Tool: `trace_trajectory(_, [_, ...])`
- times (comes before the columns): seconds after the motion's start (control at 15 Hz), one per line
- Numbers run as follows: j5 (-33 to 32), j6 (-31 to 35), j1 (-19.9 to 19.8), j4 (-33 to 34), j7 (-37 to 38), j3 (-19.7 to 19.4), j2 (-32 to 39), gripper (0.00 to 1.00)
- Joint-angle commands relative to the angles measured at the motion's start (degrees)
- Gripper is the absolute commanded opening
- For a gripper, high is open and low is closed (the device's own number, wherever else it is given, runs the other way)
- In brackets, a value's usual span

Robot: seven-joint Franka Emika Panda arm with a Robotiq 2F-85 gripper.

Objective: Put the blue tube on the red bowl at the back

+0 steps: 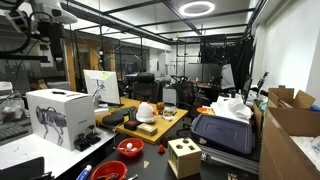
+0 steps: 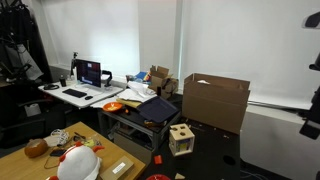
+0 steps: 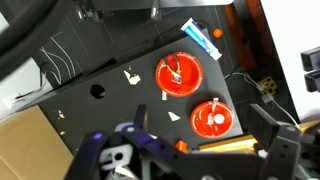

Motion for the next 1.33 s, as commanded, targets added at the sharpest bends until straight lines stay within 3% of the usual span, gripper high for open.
trace_trajectory(0.0, [-0.44, 3.88, 3.12, 3.27, -5.13, -0.16, 7.99, 1.0])
trace_trajectory(0.67, [-11.96, 16.06, 6.36, 6.89, -9.36, 0.78, 27.39, 1.0])
trace_trajectory(1.27, [-14.65, 15.82, 8.96, 14.02, -14.5, -0.82, 44.38, 1.0])
